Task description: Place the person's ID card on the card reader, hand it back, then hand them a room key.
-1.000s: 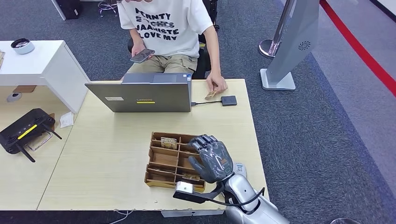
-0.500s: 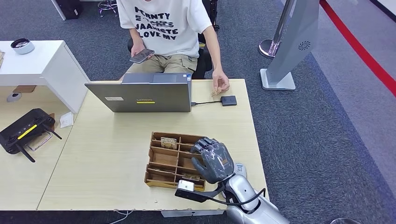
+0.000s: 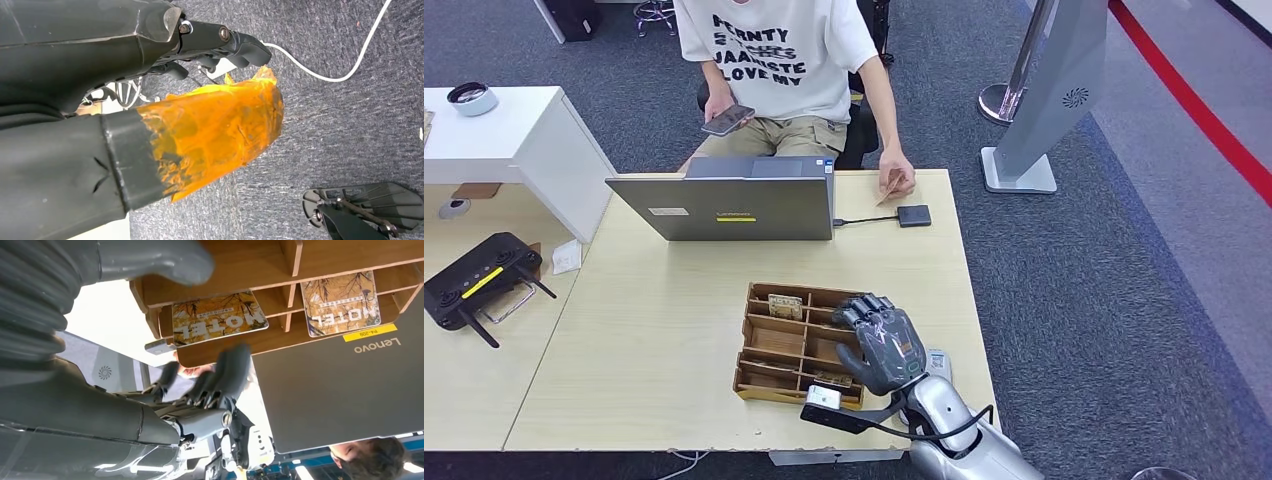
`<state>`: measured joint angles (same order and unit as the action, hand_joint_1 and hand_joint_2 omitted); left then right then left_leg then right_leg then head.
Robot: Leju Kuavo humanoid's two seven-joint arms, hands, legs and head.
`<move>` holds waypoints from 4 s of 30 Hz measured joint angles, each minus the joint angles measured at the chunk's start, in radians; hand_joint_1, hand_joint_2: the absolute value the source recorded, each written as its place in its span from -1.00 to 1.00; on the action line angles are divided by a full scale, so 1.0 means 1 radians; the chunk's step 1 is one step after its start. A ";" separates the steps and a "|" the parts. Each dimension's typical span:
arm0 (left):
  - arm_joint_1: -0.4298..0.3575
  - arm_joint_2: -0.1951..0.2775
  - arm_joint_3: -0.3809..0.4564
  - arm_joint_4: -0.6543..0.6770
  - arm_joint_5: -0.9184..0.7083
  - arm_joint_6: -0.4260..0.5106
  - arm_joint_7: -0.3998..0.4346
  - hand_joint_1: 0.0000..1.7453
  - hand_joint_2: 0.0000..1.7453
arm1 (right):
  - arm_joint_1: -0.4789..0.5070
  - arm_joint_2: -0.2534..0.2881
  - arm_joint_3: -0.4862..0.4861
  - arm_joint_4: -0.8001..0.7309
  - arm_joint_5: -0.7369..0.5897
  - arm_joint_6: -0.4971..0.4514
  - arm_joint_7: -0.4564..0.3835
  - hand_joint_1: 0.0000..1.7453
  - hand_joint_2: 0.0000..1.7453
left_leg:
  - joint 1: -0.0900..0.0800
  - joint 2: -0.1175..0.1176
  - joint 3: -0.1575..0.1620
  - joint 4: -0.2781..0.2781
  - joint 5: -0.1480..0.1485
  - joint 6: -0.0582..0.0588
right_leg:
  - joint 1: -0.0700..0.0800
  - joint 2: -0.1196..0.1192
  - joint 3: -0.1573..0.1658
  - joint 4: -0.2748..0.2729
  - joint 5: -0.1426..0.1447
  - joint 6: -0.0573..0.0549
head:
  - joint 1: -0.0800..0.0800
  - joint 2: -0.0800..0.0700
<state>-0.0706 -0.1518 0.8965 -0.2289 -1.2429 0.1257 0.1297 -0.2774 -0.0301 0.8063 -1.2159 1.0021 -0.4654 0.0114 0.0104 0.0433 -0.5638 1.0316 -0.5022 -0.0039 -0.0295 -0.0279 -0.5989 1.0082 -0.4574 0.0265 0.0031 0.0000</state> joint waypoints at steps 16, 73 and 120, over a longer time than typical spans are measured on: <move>0.000 0.000 0.000 0.000 -0.004 -0.003 -0.003 -1.00 -1.00 | -0.002 0.006 -0.017 0.012 0.000 0.014 0.007 0.42 1.00 | 0.000 0.000 0.000 0.000 0.000 0.000 | 0.000 0.000 0.000 0.000 0.000 0.000 | 0.000 0.000; 0.000 -0.015 0.000 0.008 -0.007 0.027 -0.004 -1.00 -1.00 | 0.320 0.288 -0.393 -0.800 -0.449 -0.181 -0.627 1.00 1.00 | 0.000 0.000 0.001 0.000 -0.002 -0.001 | 0.000 0.000 0.000 0.000 -0.003 -0.001 | 0.000 0.000; -0.057 -0.032 -0.132 0.008 -0.154 -0.045 0.047 -1.00 -1.00 | -0.508 0.192 -0.036 0.223 0.389 -0.108 0.159 -1.00 0.00 | 0.000 0.001 0.001 0.000 0.001 -0.001 | 0.000 0.001 0.000 0.001 0.000 -0.001 | 0.000 0.000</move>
<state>-0.1279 -0.1838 0.7645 -0.2209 -1.3970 0.0804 0.1766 -0.7857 0.1619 0.7704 -0.9926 1.3915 -0.5736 0.1707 0.0107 0.0442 -0.5631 1.0315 -0.5013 -0.0053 -0.0292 -0.0266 -0.5991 1.0090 -0.4575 0.0254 0.0032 0.0000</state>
